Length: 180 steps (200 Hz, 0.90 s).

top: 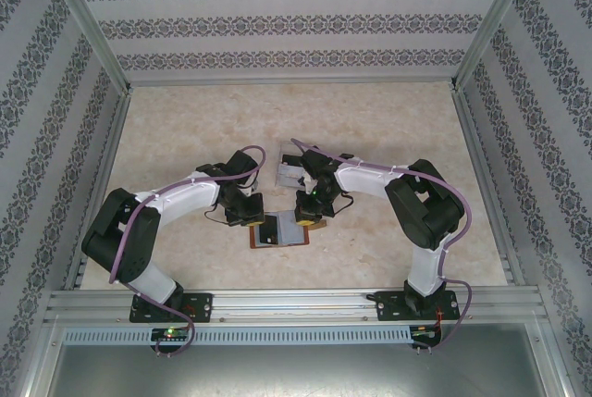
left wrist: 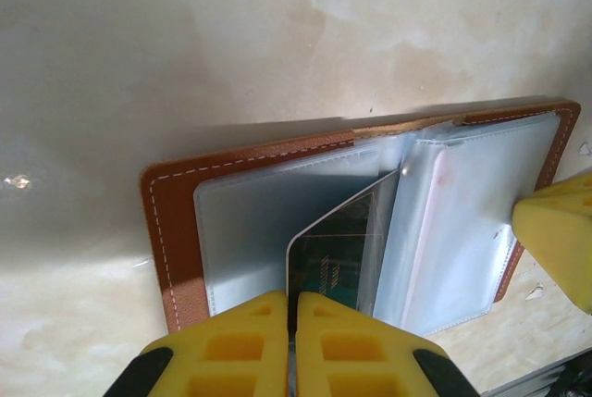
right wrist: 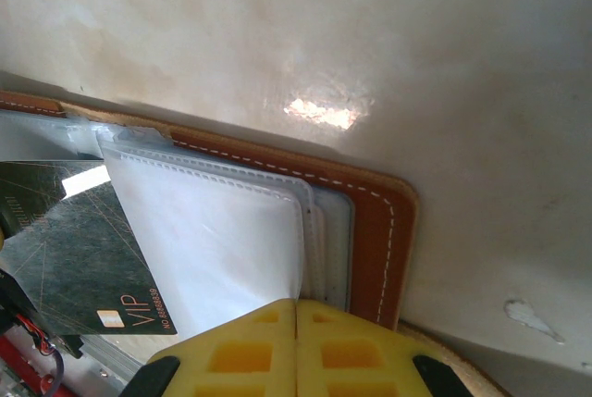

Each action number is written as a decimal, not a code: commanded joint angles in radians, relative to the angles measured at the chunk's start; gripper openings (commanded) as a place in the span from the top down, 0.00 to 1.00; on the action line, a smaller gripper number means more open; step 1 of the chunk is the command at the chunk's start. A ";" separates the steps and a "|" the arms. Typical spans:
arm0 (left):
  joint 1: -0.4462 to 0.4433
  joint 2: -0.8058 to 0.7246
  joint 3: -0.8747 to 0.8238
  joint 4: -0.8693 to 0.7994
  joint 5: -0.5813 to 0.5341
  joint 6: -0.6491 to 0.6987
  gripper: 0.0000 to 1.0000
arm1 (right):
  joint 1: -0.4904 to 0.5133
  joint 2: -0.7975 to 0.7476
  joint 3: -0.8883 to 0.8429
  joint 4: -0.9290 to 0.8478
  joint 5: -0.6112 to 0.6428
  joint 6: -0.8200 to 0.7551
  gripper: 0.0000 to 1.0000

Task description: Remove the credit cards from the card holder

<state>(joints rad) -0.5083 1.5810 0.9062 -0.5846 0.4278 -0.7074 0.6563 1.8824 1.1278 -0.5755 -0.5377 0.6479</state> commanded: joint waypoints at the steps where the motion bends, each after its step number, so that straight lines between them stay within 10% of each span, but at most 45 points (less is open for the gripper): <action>1: 0.007 -0.019 0.023 -0.029 -0.030 -0.022 0.91 | -0.001 0.041 -0.006 -0.020 0.047 -0.016 0.92; 180: -0.014 0.015 0.006 0.075 0.089 -0.046 0.95 | -0.001 0.035 -0.009 -0.018 0.048 -0.011 0.92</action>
<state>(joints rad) -0.5114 1.5887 0.9096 -0.4988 0.5232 -0.7635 0.6563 1.8824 1.1278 -0.5755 -0.5377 0.6479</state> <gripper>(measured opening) 0.064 0.080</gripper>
